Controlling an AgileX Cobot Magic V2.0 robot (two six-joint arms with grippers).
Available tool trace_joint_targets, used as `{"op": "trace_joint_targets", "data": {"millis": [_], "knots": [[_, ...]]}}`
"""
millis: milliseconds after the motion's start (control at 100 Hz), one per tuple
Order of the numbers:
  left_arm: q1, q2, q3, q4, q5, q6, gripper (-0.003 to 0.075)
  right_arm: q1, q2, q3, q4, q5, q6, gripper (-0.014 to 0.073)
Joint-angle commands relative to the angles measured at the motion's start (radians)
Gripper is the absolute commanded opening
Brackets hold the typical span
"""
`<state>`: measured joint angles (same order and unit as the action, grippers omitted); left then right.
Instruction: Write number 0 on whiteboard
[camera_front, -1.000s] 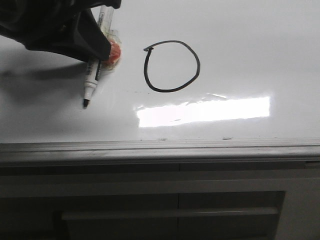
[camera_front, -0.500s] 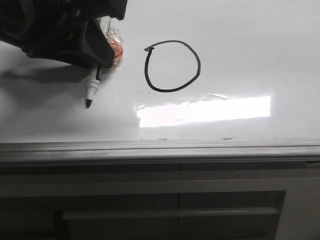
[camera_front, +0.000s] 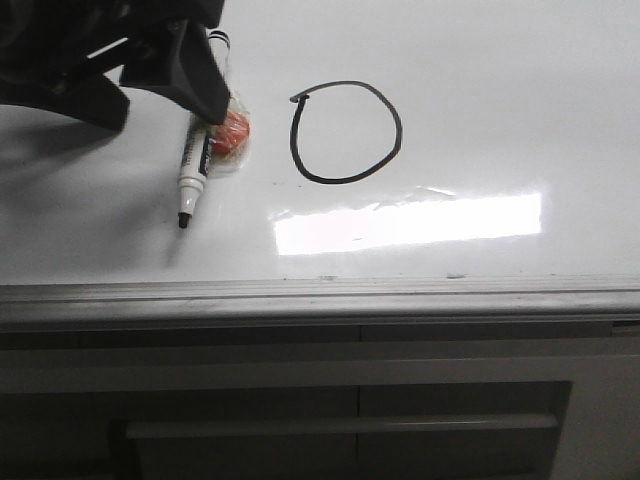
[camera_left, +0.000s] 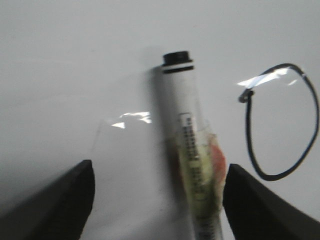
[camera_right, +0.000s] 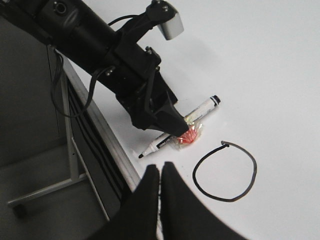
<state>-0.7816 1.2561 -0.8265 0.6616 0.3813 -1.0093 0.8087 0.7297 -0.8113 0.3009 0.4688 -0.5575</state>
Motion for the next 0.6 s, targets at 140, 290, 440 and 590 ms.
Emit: {"op": "trace_joint_targets", "data": {"millis": [140, 290, 440, 590], "knots": [[0.003, -0.195, -0.017, 0.027, 0.012, -0.012, 0.0516, -0.005, -0.022, -0.024, 0.010, -0.107, 0.000, -0.0055], [0.003, -0.343, -0.007, 0.089, 0.013, -0.012, 0.0491, -0.005, -0.094, 0.028, -0.013, -0.176, 0.000, -0.0055], [0.002, -0.511, 0.046, 0.085, 0.014, -0.012, 0.0227, -0.005, -0.199, 0.155, -0.015, -0.300, 0.000, -0.0055], [0.002, -0.689, 0.168, 0.085, 0.014, 0.002, -0.0020, -0.006, -0.319, 0.313, -0.015, -0.430, 0.000, -0.0055]]}}
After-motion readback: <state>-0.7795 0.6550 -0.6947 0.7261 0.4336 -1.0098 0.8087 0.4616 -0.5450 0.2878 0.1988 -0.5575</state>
